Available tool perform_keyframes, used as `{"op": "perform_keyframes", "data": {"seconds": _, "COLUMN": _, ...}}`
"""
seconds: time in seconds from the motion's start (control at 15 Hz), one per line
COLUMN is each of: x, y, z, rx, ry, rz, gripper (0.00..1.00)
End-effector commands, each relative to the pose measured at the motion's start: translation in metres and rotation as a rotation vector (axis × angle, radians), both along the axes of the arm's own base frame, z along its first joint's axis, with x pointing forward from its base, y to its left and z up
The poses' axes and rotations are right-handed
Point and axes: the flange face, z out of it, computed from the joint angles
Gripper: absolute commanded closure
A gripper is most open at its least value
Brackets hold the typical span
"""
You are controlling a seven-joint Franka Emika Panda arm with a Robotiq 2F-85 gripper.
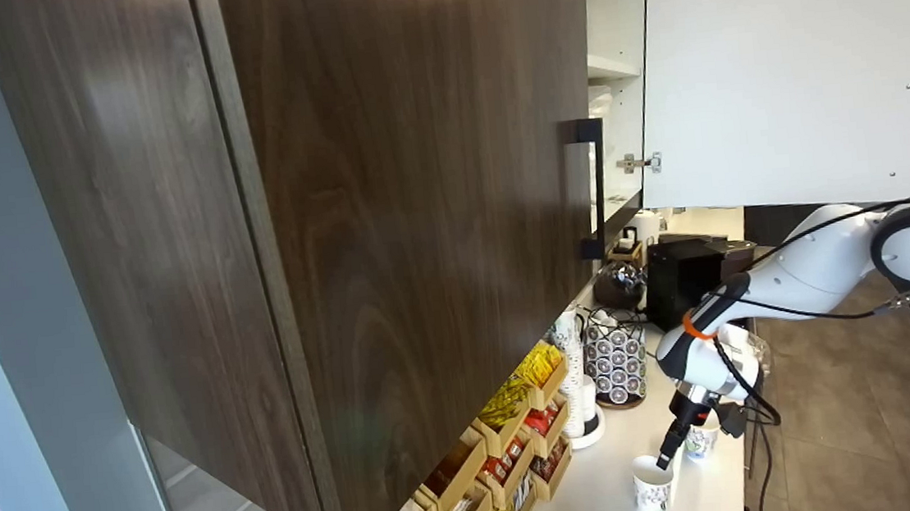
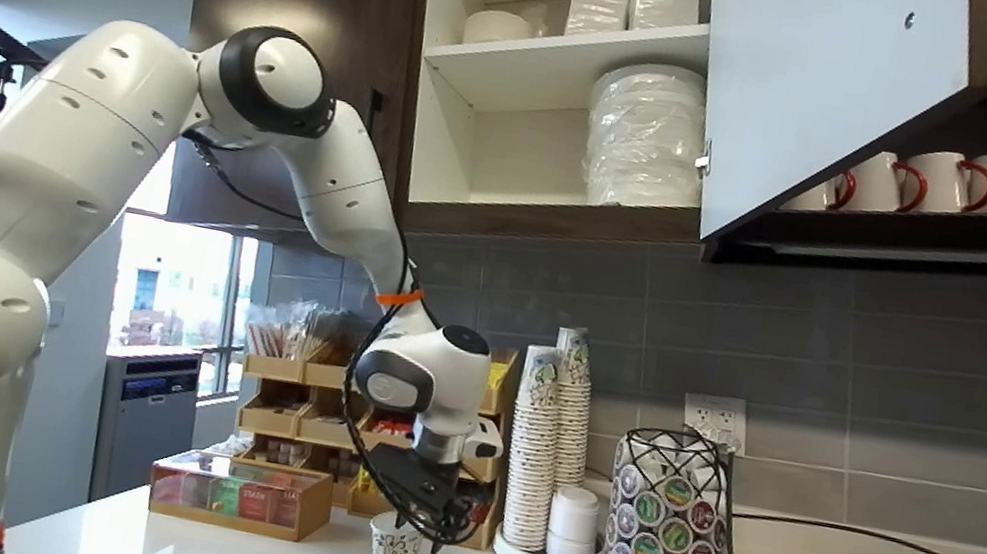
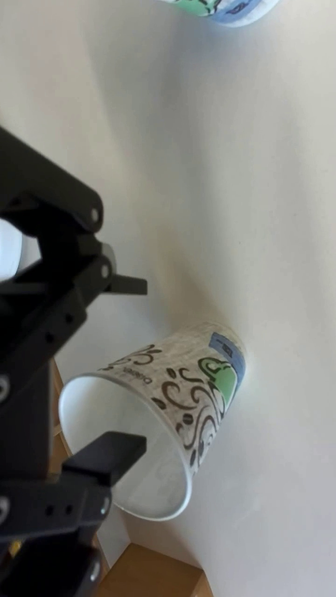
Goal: Swap the two cups in the cupboard and on the counter
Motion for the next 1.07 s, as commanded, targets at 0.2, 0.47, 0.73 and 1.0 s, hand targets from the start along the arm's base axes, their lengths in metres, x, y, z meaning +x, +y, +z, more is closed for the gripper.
{"op": "perform_keyframes", "data": {"seconds": 0.2, "x": 0.006, "y": 0.000, "z": -0.018, "rx": 0.033, "ry": 0.042, "rz": -0.024, "gripper": 0.76}}
{"op": "perform_keyframes", "data": {"seconds": 0.47, "x": 0.012, "y": -0.014, "z": -0.003, "rx": 0.083, "ry": 0.033, "rz": -0.045, "gripper": 1.00}}
{"op": "perform_keyframes", "data": {"seconds": 0.73, "x": 0.017, "y": -0.034, "z": 0.020, "rx": 0.178, "ry": 0.022, "rz": -0.077, "gripper": 0.99}}
{"op": "perform_keyframes", "data": {"seconds": 1.0, "x": 0.014, "y": -0.057, "z": 0.055, "rx": 0.288, "ry": 0.007, "rz": -0.102, "gripper": 0.99}}
